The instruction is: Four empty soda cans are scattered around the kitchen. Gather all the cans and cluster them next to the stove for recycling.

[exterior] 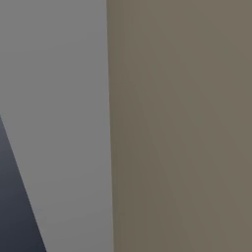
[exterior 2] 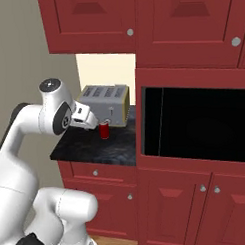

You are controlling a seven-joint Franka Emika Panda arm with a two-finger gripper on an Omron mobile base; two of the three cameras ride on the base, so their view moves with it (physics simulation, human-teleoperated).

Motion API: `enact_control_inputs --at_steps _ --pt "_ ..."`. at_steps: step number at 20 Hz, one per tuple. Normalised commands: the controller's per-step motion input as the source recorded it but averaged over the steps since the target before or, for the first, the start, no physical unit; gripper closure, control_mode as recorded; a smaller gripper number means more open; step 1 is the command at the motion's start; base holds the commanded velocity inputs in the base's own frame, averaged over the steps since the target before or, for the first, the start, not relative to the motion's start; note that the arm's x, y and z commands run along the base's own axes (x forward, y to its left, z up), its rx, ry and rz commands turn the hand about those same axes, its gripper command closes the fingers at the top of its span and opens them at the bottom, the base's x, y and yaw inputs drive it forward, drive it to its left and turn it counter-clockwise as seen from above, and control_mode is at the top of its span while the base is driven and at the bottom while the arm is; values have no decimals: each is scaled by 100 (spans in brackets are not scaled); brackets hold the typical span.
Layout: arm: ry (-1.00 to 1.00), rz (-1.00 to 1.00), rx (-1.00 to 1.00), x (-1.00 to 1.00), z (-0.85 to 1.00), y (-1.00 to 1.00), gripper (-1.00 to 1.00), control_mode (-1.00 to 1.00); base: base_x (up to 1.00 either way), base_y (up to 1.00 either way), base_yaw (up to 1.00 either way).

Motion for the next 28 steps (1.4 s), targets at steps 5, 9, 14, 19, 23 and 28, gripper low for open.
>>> enact_control_inputs --at_steps 5,9,14,19,23,28 --pt "3 -3 -2 41 -16 0 -100 -100 0 0 0" --pt "6 -1 0 41 -25 0 -100 -100 0 0 0" --pt "9 2 0 44 -19 0 -100 -100 0 0 0" --pt "6 2 0 27 -9 0 -100 -100 0 0 0" --pt "4 0 0 33 -14 0 -100 -100 0 0 0" --pt "1 1 0 26 -11 0 -100 -100 0 0 0"
